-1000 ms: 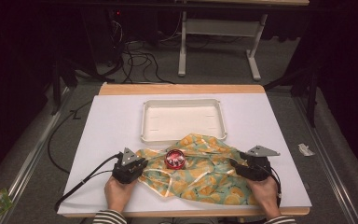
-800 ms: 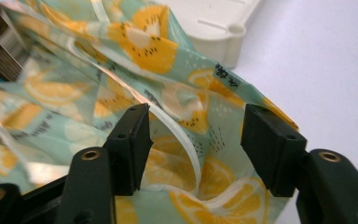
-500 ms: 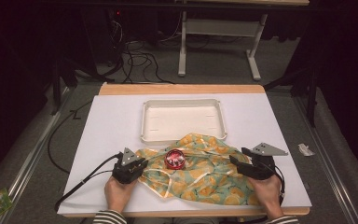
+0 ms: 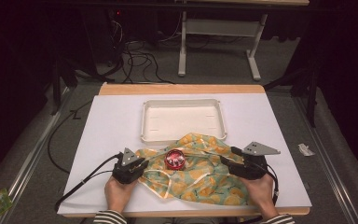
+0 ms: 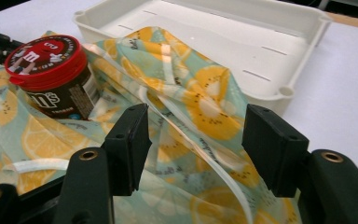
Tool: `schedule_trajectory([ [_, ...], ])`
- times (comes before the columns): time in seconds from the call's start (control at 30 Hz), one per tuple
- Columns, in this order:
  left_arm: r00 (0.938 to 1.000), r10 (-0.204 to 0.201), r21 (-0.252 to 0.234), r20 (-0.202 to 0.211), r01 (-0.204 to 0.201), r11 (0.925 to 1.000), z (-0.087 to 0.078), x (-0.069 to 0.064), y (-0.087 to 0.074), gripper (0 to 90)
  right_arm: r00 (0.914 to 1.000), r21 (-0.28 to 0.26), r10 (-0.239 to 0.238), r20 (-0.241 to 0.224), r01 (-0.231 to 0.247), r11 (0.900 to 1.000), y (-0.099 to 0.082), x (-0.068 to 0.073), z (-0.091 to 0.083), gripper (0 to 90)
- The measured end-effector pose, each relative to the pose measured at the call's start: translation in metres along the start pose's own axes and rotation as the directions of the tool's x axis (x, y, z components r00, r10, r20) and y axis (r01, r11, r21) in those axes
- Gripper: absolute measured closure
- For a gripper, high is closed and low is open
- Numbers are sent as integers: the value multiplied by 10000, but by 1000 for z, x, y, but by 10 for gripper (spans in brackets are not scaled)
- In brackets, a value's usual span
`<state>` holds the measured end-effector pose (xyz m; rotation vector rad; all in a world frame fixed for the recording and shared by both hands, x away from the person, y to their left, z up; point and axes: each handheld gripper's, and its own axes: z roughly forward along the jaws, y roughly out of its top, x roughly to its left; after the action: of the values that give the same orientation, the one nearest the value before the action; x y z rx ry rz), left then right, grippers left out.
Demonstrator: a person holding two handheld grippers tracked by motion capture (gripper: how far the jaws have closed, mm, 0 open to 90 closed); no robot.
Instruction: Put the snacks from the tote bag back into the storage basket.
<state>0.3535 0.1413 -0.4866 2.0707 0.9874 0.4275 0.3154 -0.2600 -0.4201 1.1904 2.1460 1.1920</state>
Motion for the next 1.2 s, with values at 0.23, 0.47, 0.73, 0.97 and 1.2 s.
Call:
schedule_trajectory([
  [0.23, 10000, -2, 2, -16, 2, 10000, 0, 0, 0, 735, 9994, -23, -211, -289, 210, 9998, 3, 10, 7, 429],
  [0.47, 10000, 6, 4, 2, -6, 10000, 0, 0, 0, 722, 9967, 46, -505, -628, 509, 9987, 6, 21, 16, 427],
  [0.73, 10000, 13, 5, 15, -13, 10000, 0, 0, 0, 707, 9913, 158, -816, -1032, 837, 9964, 12, 38, 28, 425],
  [0.97, 10000, 8, 3, 28, -8, 10000, 0, 0, 0, 701, 9838, 151, -1102, -1414, 1134, 9934, 21, 52, 39, 423],
  [1.2, 10000, 9, 0, 25, -9, 10000, 0, 0, 0, 698, 9743, 338, -1319, -1825, 1403, 9895, 31, 63, 51, 419],
])
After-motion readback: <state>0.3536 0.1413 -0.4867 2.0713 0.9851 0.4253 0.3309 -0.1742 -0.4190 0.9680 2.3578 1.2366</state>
